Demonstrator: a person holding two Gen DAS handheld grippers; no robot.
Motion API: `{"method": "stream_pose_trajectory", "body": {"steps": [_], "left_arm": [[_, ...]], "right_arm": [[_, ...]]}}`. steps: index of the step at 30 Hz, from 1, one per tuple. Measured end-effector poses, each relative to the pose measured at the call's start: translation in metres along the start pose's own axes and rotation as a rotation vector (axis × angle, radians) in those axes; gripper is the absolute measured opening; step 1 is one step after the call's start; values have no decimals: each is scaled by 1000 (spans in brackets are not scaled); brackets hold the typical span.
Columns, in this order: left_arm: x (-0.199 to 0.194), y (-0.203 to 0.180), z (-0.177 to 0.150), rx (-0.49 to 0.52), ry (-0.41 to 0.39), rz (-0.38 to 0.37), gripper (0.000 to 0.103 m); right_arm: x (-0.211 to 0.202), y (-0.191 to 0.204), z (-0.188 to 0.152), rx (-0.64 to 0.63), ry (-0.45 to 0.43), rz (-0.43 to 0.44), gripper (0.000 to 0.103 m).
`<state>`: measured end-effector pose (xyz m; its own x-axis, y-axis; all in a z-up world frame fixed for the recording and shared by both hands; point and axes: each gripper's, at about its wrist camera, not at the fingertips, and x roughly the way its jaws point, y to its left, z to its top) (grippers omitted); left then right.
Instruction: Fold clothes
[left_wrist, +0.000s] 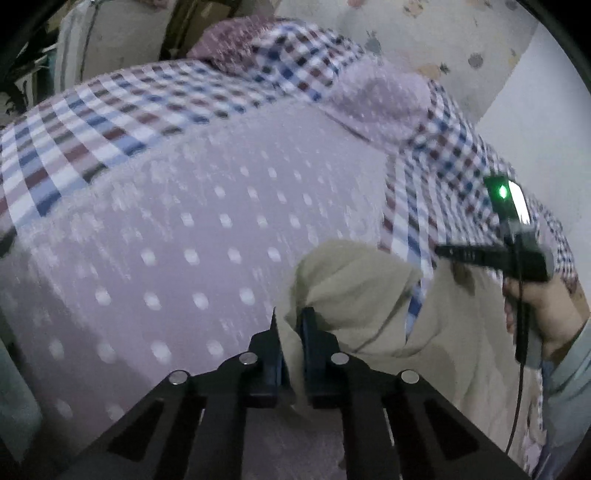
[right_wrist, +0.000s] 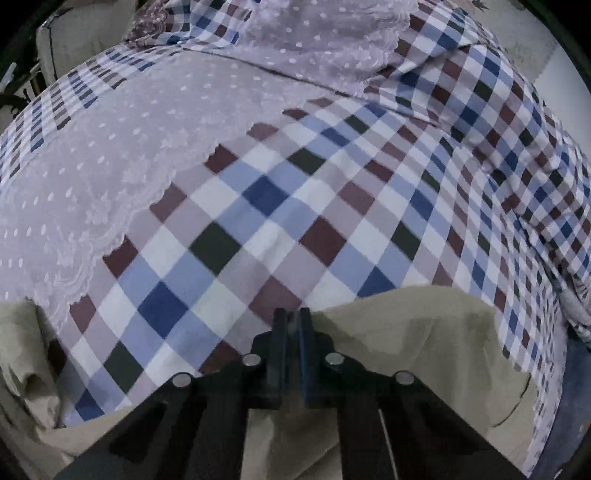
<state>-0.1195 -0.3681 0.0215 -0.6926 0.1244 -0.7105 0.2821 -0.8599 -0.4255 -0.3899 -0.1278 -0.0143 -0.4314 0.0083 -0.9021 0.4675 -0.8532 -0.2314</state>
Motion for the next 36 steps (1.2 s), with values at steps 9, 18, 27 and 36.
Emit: {"method": "stream_pose_trajectory", "body": {"steps": [9, 18, 27, 36], "left_arm": [[-25, 41, 60, -199, -289, -57, 5], [0, 82, 54, -377, -258, 49, 5], [-59, 85, 58, -482, -461, -44, 85], [-145, 63, 45, -552, -428, -220, 88]], "right_arm": [[-13, -8, 51, 52, -144, 6, 3], [27, 8, 65, 57, -110, -79, 22], [-61, 29, 23, 78, -322, 80, 70], [-139, 78, -2, -10, -285, 240, 78]]}}
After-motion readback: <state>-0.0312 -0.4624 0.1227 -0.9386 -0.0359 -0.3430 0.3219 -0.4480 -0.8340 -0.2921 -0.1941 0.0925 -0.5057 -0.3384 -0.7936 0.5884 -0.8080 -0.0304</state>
